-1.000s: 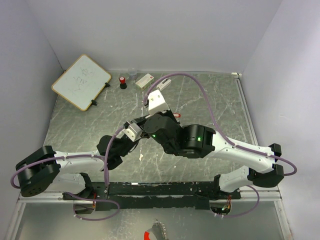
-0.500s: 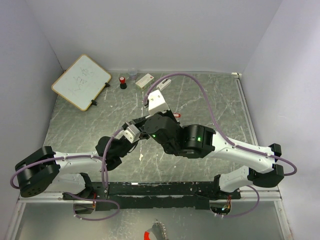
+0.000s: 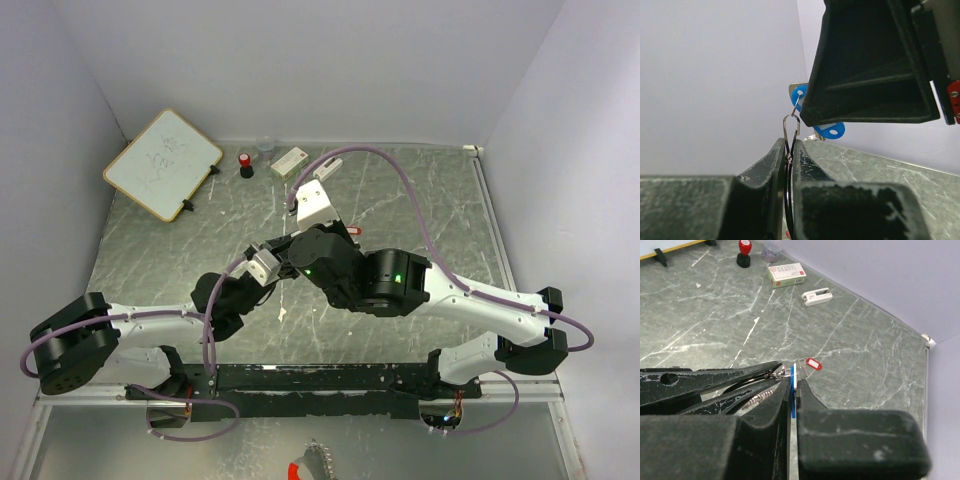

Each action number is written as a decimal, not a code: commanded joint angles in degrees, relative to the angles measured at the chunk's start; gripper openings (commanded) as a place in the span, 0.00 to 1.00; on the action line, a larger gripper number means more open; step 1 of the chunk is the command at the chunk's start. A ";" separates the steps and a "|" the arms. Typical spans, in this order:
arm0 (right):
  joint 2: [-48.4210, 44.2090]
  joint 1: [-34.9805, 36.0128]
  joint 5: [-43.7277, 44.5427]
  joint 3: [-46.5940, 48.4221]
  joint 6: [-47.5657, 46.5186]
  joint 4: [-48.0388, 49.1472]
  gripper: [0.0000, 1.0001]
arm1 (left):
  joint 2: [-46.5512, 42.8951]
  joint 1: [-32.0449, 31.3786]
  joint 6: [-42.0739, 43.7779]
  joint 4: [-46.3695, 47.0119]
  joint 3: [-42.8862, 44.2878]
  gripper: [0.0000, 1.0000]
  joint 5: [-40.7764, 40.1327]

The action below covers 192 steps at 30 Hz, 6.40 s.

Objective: Remove the keys from the keyring

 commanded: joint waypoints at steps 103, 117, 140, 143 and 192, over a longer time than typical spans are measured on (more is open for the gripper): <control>-12.19 -25.16 -17.17 -17.23 -2.21 15.76 0.00 | -5.23 1.90 -4.10 -15.21 -1.13 0.07 -14.66; 6.21 -49.23 -47.20 -25.93 -0.90 31.24 0.00 | 13.63 17.74 -23.88 -17.14 0.38 0.07 0.75; 14.24 -52.38 -49.93 -39.36 3.87 35.99 0.00 | 42.96 30.70 -39.58 -2.61 10.39 0.09 21.03; 14.90 -52.45 -50.62 -40.63 4.30 36.55 0.00 | 44.03 31.07 -39.96 -3.77 11.11 0.22 21.92; -33.99 -52.46 -3.50 -56.81 16.85 36.57 0.85 | -6.14 31.06 -23.62 -40.72 -5.76 0.99 -16.04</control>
